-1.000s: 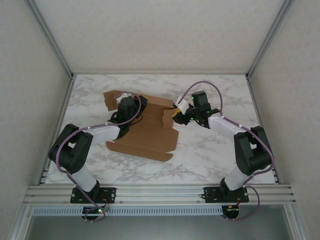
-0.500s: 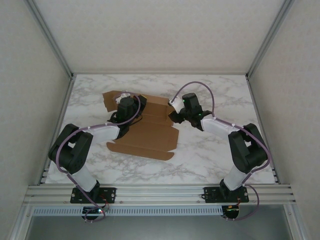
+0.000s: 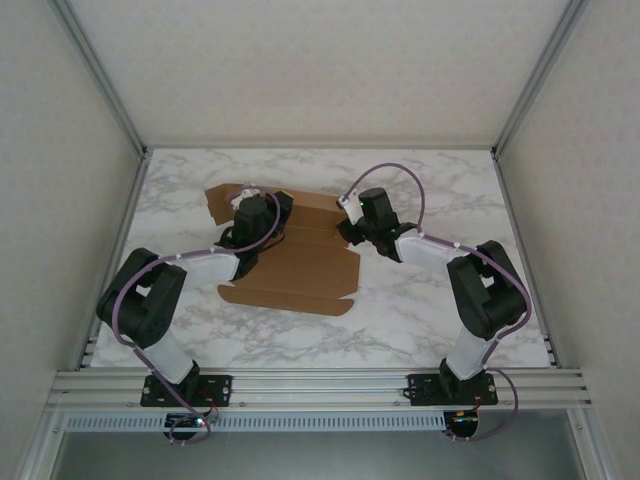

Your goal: Fold the paper box

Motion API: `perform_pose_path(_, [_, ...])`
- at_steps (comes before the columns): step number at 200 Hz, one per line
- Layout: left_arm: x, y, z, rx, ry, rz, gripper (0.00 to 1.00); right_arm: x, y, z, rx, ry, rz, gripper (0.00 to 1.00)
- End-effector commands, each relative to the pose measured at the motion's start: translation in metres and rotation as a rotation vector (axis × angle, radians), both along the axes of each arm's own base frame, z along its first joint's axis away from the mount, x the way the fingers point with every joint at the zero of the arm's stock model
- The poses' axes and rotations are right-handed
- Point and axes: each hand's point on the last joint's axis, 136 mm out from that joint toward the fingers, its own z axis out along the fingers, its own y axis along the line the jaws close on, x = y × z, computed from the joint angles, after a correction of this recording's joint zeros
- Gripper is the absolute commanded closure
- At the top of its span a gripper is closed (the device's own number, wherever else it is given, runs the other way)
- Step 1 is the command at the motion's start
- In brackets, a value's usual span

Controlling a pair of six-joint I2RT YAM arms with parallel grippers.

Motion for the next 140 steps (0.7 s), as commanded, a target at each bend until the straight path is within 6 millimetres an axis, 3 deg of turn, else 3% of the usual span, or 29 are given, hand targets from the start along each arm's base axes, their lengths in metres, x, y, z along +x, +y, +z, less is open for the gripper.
perform_pose_path(1, [-0.020,-0.007,-0.031,0.023,0.114,-0.045,1.00,0.020,-0.018,-0.005,-0.058,-0.024,-0.151,0.59])
perform_pose_path(55, [-0.022,-0.010,-0.025,-0.030,0.147,-0.016,1.00,0.033,-0.025,-0.008,-0.091,-0.044,-0.256,0.63])
perform_pose_path(89, [-0.025,-0.019,-0.030,-0.069,0.201,-0.020,1.00,0.040,-0.014,-0.006,-0.063,-0.055,-0.247,0.68])
perform_pose_path(113, [-0.027,-0.020,-0.038,-0.079,0.270,0.002,1.00,0.046,-0.013,-0.005,-0.109,-0.066,-0.280,0.80])
perform_pose_path(129, [-0.028,-0.017,-0.038,-0.106,0.295,0.032,1.00,0.050,-0.020,-0.007,-0.169,-0.083,-0.351,0.94])
perform_pose_path(140, [-0.029,-0.017,-0.037,-0.123,0.301,0.044,1.00,0.053,-0.026,-0.008,-0.217,-0.097,-0.405,0.96])
